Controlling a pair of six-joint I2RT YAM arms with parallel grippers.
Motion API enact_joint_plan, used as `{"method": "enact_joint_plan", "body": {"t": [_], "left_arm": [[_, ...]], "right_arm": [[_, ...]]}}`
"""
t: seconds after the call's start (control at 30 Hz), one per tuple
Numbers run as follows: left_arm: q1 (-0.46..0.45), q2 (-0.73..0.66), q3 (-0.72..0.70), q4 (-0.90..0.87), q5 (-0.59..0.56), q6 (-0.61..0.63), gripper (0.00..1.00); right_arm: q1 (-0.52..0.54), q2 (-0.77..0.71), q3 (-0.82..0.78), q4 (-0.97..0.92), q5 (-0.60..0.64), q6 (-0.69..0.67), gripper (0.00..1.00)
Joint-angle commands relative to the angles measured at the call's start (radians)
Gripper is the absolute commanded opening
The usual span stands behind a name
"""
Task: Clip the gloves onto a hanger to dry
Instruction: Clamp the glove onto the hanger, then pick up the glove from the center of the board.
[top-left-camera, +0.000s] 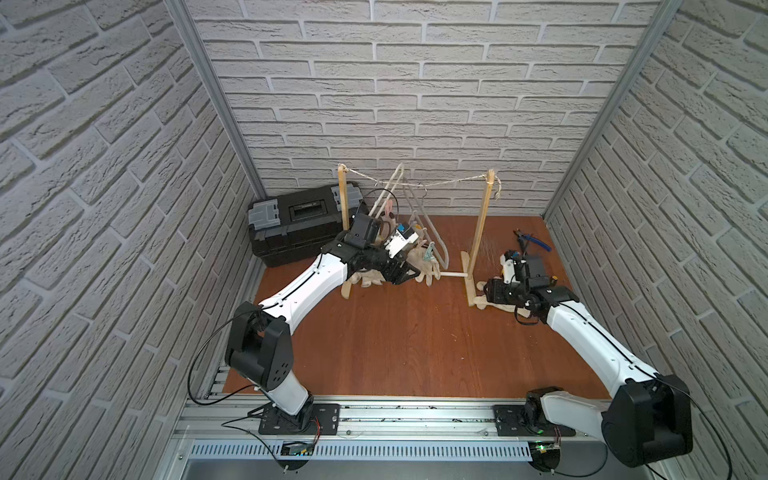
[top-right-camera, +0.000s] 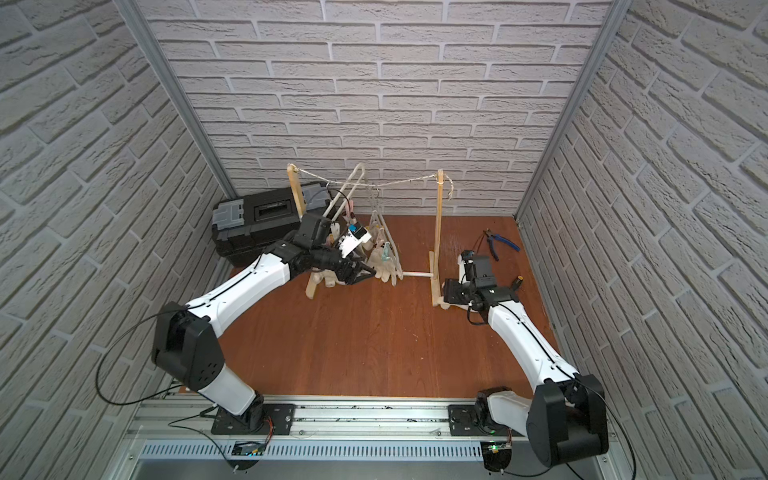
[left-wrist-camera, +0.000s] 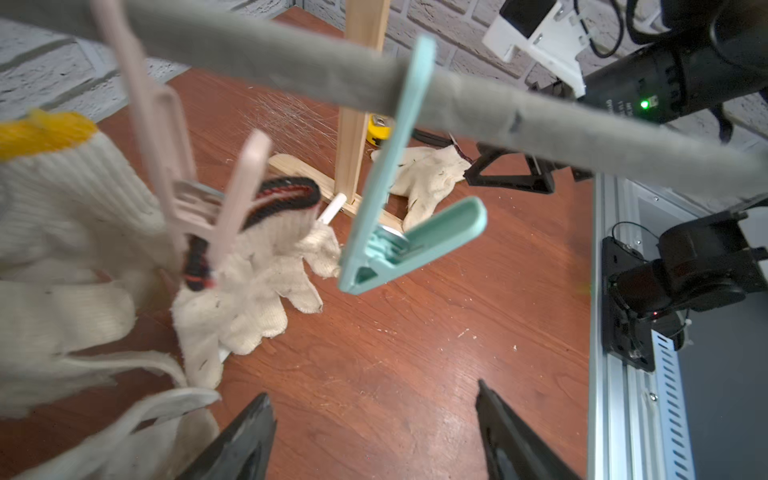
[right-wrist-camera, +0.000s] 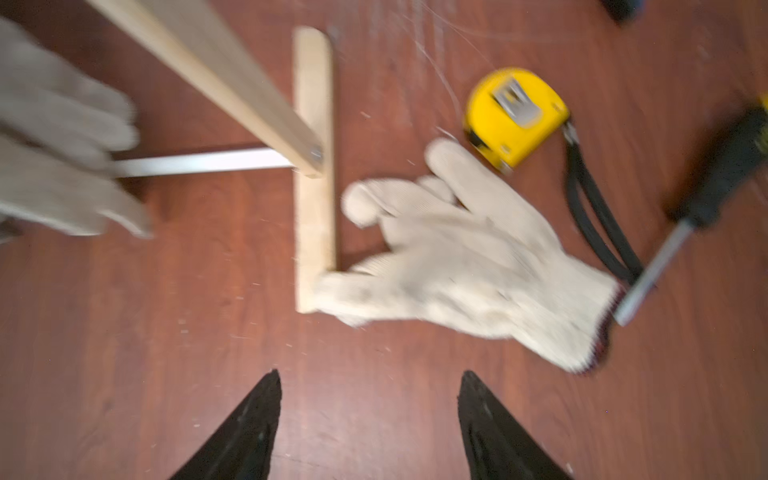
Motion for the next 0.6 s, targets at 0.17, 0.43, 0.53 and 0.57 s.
{"method": "enact_joint_plan", "body": {"t": [0.17,0.43,0.53,0.57], "left_arm": [[-0.114,-0.101,-0.175,0.212,-0.148,-0.130,0.85],[-0.158,-0.114,-0.253,0.298,-0.178,-0.202,0.88],[-0.157,-0.119,-0.249,0.281,-0.184,-0.188,0.88],[-0.156,-0.119,-0.244,0.274,-0.185,-0.182,0.88]], "right_arm": [[-0.137,0.070,-0.067,0.007,0.198,0.326,0.72],[-0.206,0.228,-0.070,0.134,0.171,0.337,0.69],[-0.238,0.275,-0.064,0.167,0.104,0.325,0.64],[-0.246,0.287,-0.058,0.172,0.086,0.324,0.63]]}}
